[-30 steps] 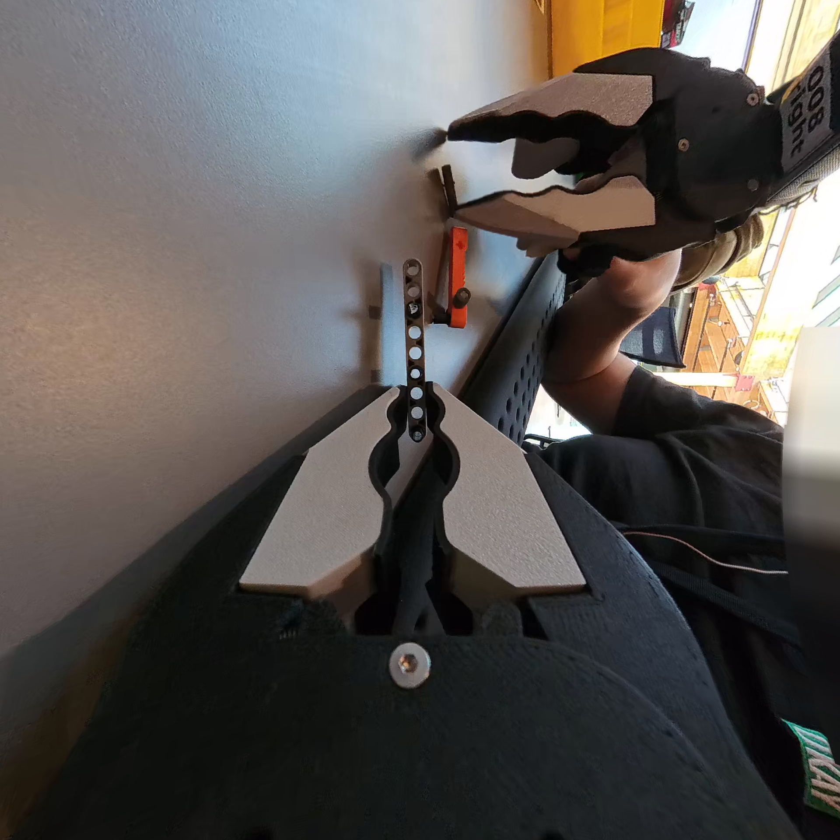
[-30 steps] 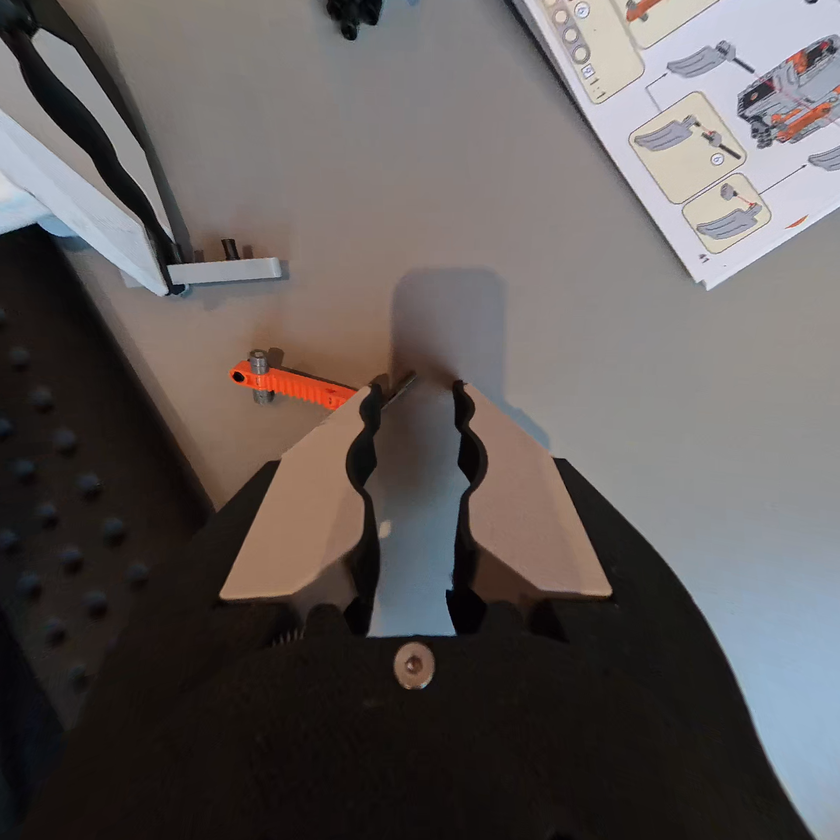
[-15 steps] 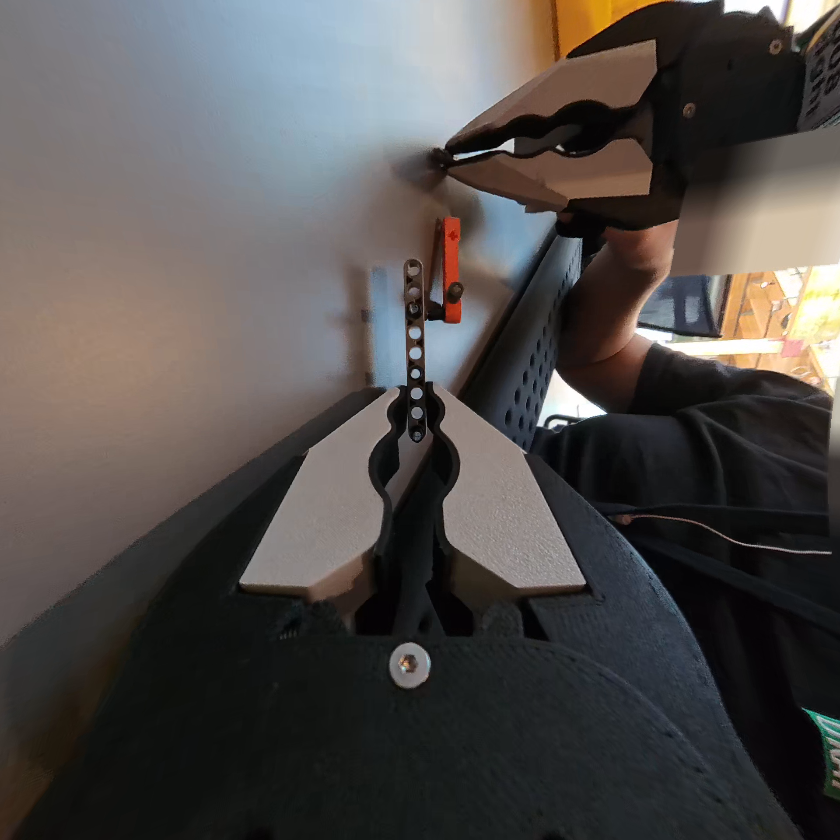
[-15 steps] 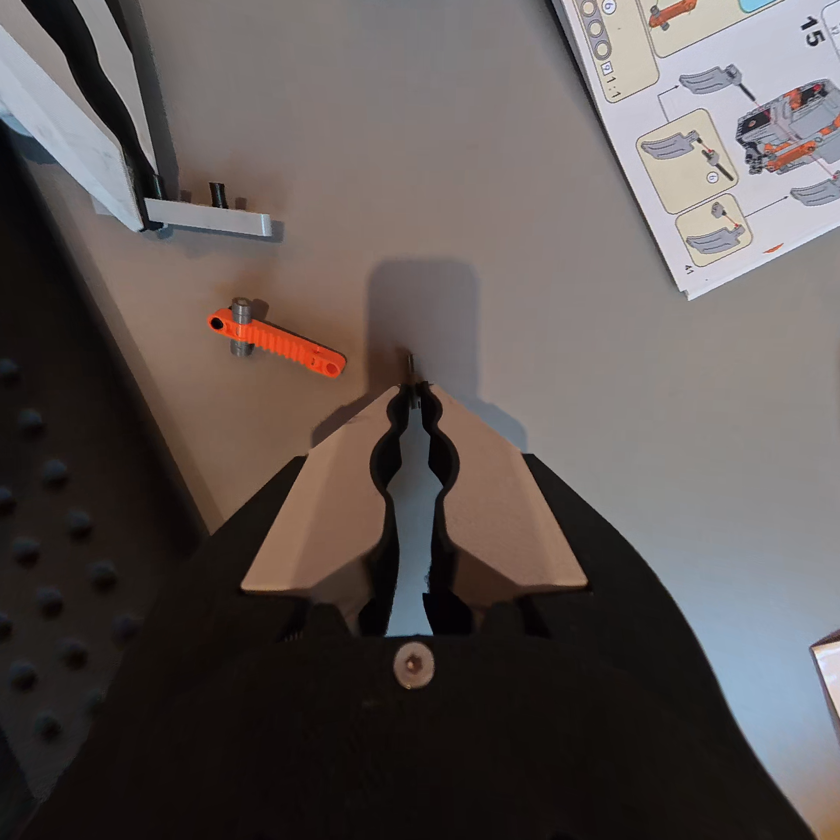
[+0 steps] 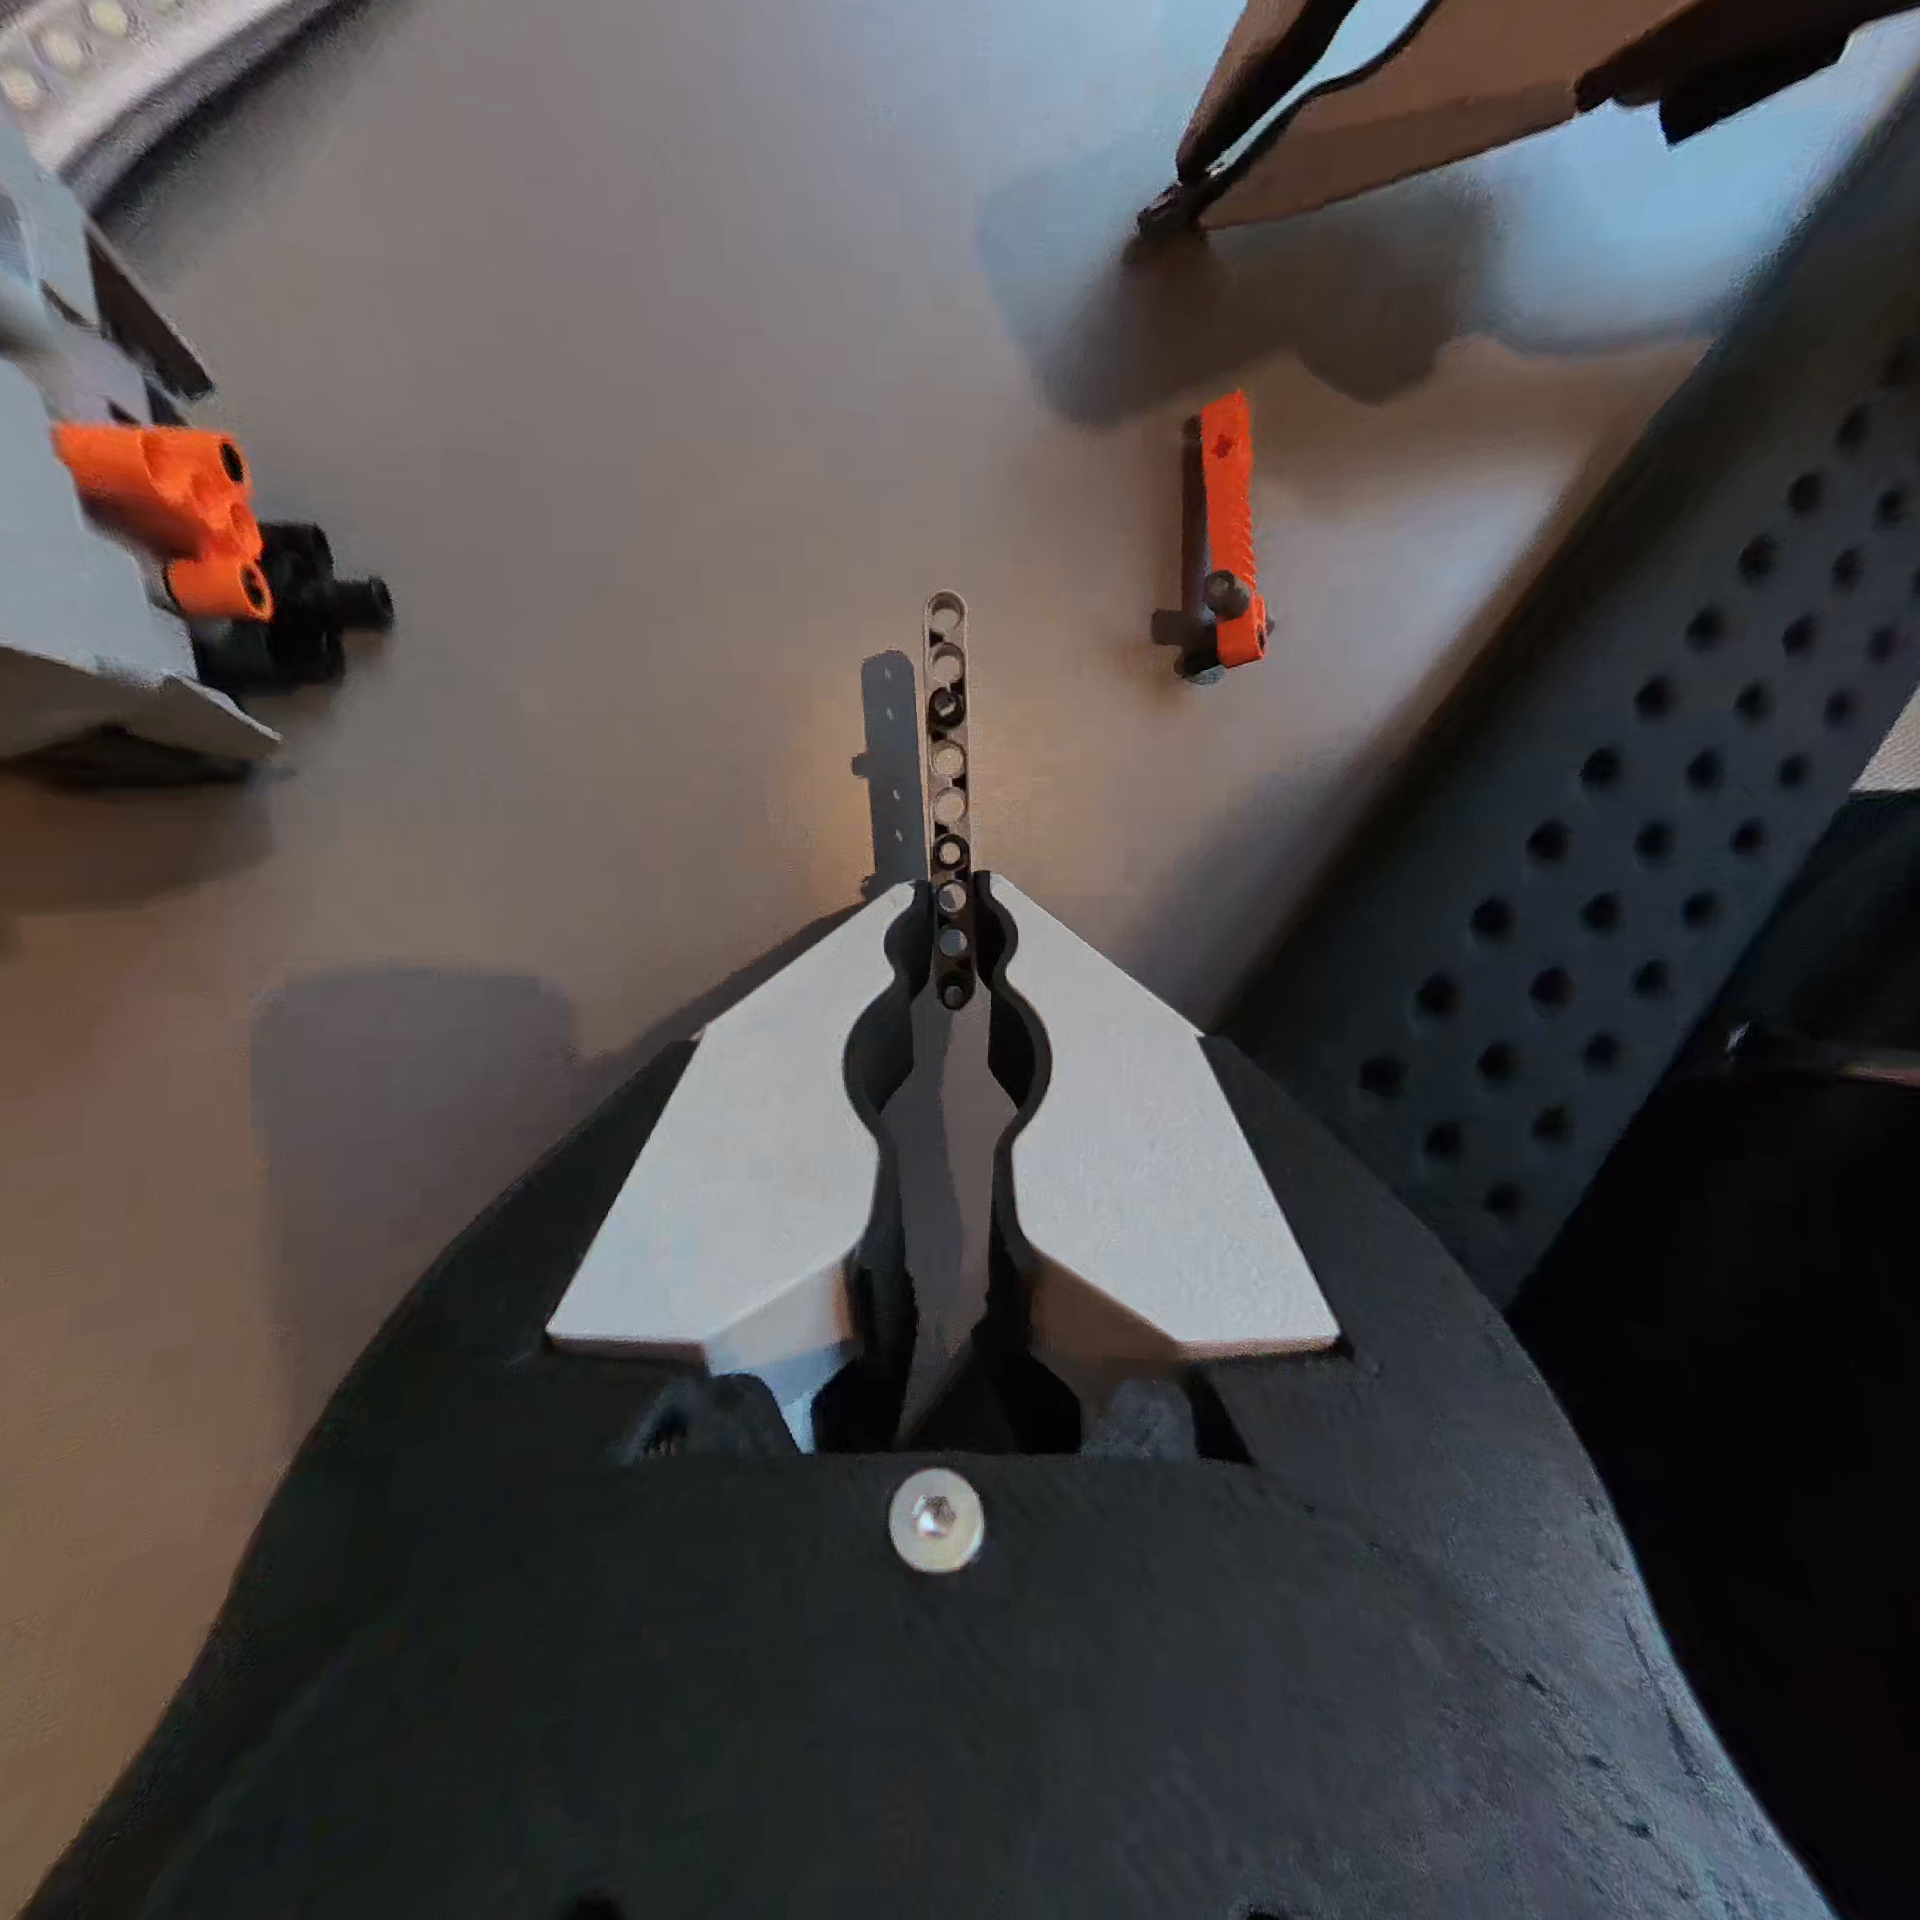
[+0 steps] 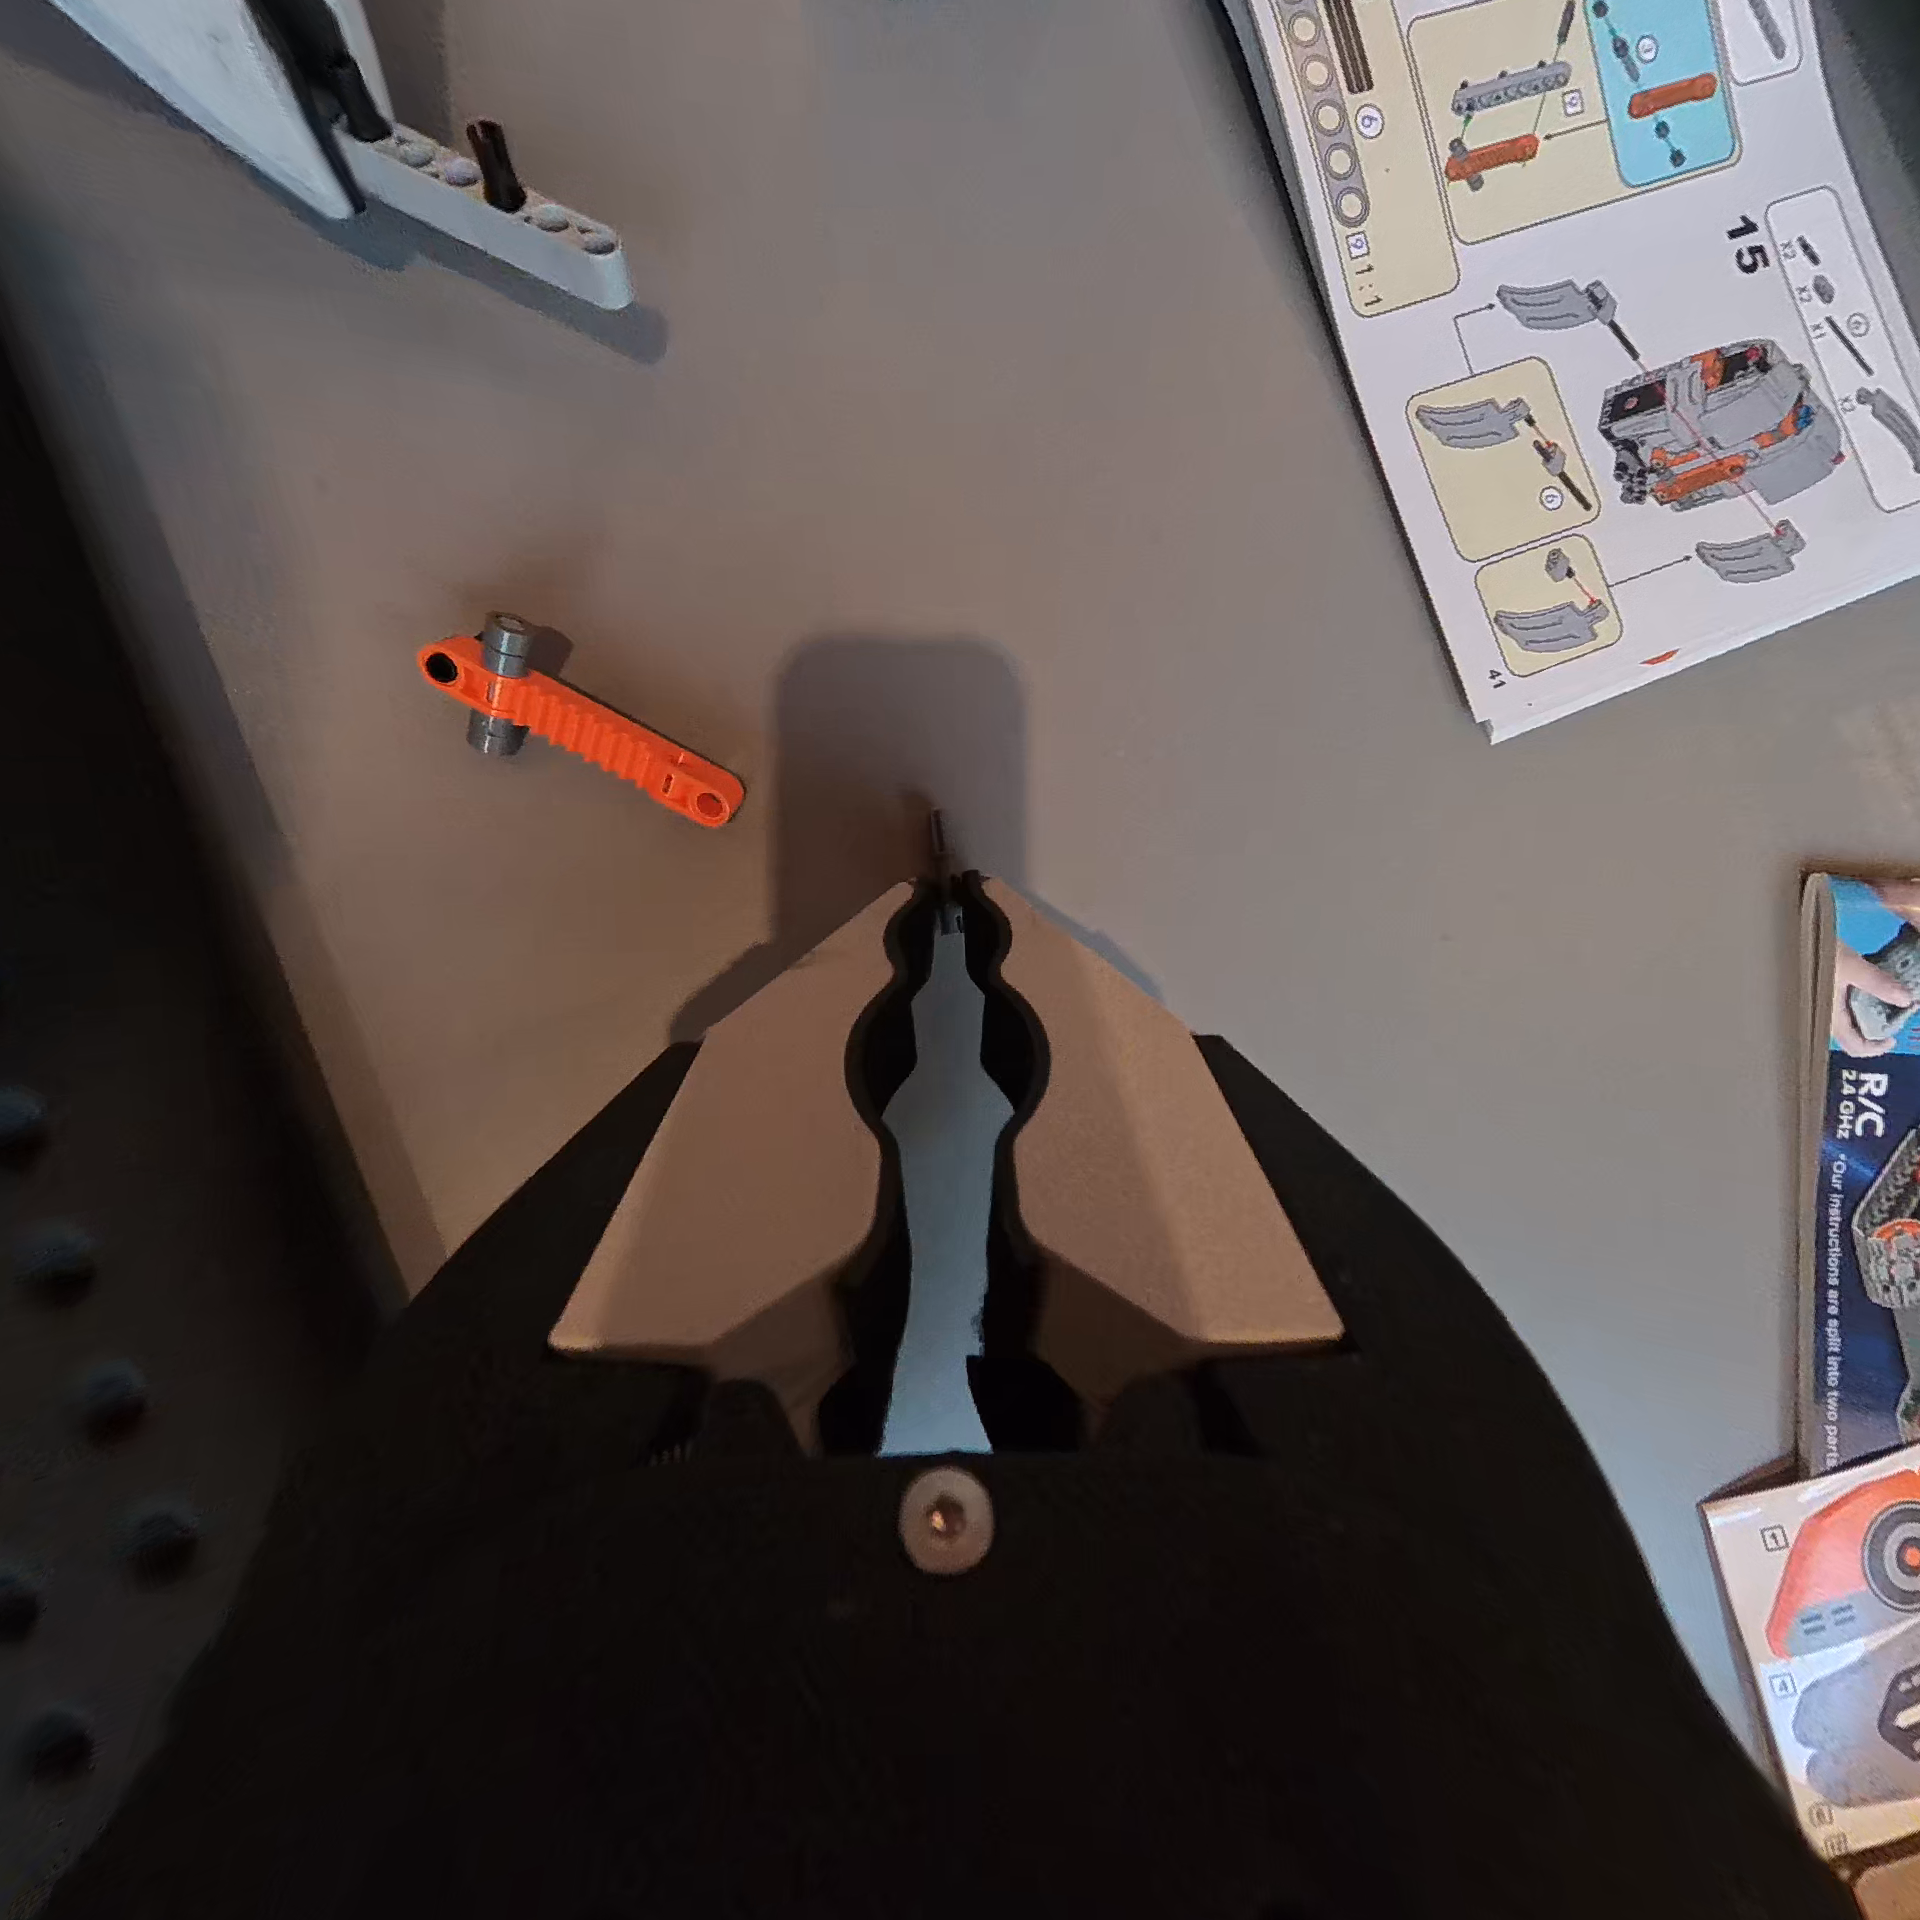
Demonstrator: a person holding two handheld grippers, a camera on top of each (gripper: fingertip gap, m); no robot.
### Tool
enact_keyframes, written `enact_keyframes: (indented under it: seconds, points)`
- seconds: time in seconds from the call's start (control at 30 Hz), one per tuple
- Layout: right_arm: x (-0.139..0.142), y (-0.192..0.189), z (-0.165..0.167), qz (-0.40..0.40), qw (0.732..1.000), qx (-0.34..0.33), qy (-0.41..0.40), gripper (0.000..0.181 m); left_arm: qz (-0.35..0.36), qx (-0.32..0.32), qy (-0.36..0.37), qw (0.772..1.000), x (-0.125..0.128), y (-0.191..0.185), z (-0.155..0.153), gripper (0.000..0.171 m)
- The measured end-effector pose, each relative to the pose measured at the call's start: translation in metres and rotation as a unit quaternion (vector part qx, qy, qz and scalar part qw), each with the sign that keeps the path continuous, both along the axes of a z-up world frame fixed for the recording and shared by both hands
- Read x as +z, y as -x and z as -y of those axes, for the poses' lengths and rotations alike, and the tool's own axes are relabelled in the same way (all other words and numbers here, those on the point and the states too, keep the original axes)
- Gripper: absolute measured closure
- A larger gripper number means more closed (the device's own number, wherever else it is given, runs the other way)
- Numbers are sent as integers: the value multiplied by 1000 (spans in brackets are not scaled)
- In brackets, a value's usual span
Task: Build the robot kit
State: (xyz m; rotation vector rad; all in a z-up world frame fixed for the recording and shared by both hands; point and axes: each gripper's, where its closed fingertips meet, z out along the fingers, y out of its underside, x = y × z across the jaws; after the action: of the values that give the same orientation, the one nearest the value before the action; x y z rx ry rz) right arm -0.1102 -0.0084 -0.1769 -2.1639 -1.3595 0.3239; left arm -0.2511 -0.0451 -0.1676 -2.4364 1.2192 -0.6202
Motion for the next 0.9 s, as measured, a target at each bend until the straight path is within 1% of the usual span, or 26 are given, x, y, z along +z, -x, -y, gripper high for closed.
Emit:
enact_keyframes:
  seconds: [0.1, 0.17, 0.27, 0.4, 0.47, 0.57, 0.67, 0.8, 0.9]
  points:
    - [0, 4, 4, -11, 1000, 21, 4, 175, -35, -36, -32, 998, -4, 2, 1, 166]
    - [0, 7, 5, -21, 999, 29, 8, 170, -68, -53, -40, 995, -10, 6, 2, 166]
    - [1, 8, 6, -23, 999, 39, 5, 166, -86, -77, -53, 992, -10, 5, 4, 166]
    - [1, 6, 8, -24, 999, 44, 14, 158, -100, -94, -68, 988, -12, 5, 5, 165]
    - [2, 3, 7, -23, 999, 45, 12, 158, -98, -96, -72, 988, -12, 4, 6, 165]
    - [6, 0, 6, -29, 998, 52, 10, 158, -82, -92, -59, 991, -11, 3, 9, 159]
    - [11, 1, 3, -44, 998, 54, 3, 164, -71, -89, -48, 992, -10, 3, 11, 154]
    - [6, 5, 4, -50, 997, 64, 10, 166, -64, -78, -56, 993, -8, 5, 9, 150]
    - [3, 8, 2, -49, 996, 67, 11, 166, -24, -70, -61, 995, 3, 1, 11, 150]
